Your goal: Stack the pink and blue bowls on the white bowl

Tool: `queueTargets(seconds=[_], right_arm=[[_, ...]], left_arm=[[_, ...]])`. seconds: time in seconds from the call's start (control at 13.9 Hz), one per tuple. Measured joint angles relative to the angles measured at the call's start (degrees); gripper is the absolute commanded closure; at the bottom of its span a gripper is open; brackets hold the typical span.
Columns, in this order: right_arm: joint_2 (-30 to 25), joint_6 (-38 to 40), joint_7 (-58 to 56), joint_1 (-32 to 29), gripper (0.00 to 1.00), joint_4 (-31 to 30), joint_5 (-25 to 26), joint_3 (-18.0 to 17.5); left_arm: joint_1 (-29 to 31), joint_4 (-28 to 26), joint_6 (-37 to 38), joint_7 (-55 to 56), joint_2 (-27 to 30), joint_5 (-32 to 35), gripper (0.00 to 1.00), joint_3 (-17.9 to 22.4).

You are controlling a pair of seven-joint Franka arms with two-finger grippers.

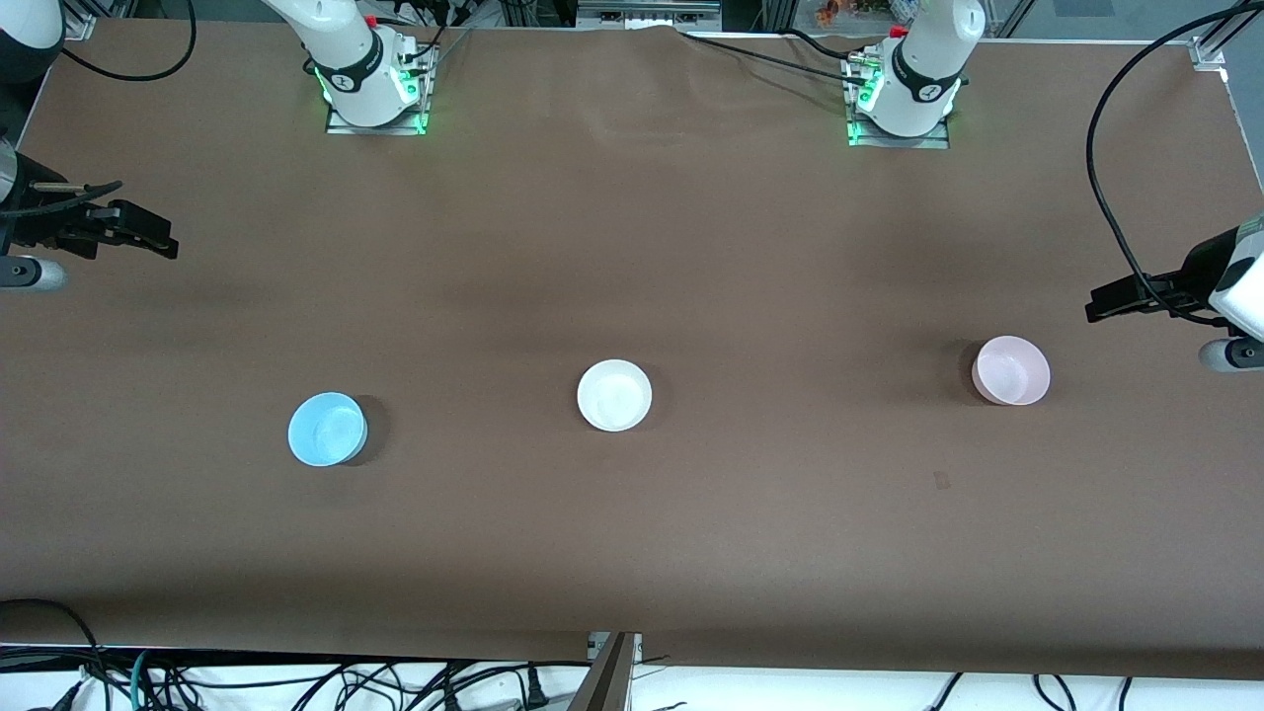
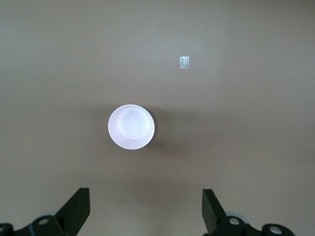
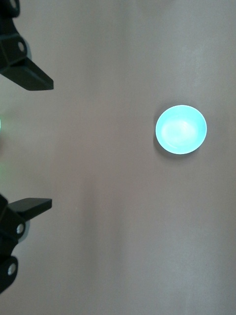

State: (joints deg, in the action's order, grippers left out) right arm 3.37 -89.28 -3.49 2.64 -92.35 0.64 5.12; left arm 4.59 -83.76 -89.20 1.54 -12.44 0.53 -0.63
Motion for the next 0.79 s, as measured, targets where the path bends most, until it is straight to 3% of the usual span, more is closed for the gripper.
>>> queueTargets(seconds=[0.79], right_arm=[[0.0, 0.62, -0.02, 0.0, 0.04, 0.0, 0.0, 0.0]], left_arm=[[0.12, 0.0, 0.0, -4.02, 0.0, 0.0, 0.0, 1.77]])
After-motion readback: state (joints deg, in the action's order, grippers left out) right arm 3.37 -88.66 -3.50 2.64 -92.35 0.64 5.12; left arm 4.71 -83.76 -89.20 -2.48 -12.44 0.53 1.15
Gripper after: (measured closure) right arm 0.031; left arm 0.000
